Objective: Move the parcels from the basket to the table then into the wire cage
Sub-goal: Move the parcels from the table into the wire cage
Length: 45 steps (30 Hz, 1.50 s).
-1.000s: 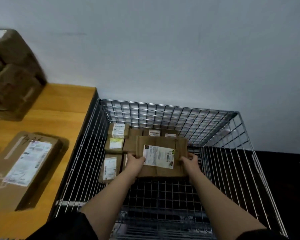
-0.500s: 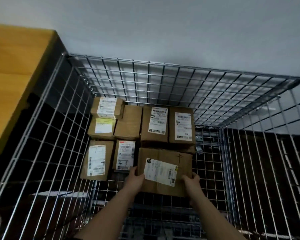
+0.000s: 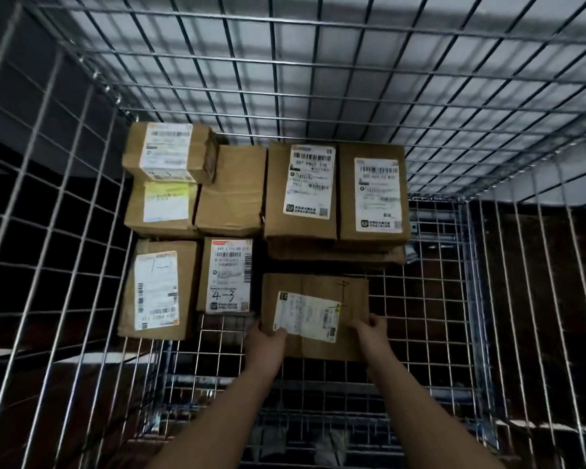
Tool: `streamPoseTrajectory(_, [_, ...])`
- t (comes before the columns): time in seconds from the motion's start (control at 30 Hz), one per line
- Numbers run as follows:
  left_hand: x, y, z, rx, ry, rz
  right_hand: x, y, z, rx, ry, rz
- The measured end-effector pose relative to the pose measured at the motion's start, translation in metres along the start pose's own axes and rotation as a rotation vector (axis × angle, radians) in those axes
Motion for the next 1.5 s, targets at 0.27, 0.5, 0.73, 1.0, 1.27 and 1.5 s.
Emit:
streamPoseTrajectory(0.27, [0.012, -0.013, 0.003, -0.241, 0.118, -0.091, 0.022, 0.009, 0.009, 0.013, -0.035, -0.006])
streamPoseTrajectory(0.5, [0.019, -0.027, 0.003, -0.252, 0.176, -0.056, 0.032, 0.018, 0.015, -0.106, -0.047, -0.146])
streamPoseTrajectory(0.73, [0.022, -0.024, 0.003, -0.198, 0.134, -0.018, 0.035, 0.019, 0.020, -0.190, -0.022, -0.250])
streamPoseTrajectory(1.0, [0.029, -0.022, 0.000, -0.127, 0.093, 0.010, 0.042, 0.018, 0.018, -0.367, -0.033, -0.285])
streamPoseTrajectory(1.27, [0.023, -0.017, -0.004, -0.057, 0.132, 0.006, 0.025, 0.007, 0.012, -0.713, 0.044, -0.219])
streamPoseTrajectory(1.5, [-0.002, -0.001, -0.025, 0.297, -0.068, -0.079, -0.051, -0.046, -0.006, -0.896, 0.070, -0.245])
Point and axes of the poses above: each hand's wrist, its own x-axis towards the middle knuckle, its own z-axis out of the palm, y = z × x, the point moved 3 cm from there along x, towards the middle knuckle, and after that the axes turned 1 degree about y, right-handed, at the moved point
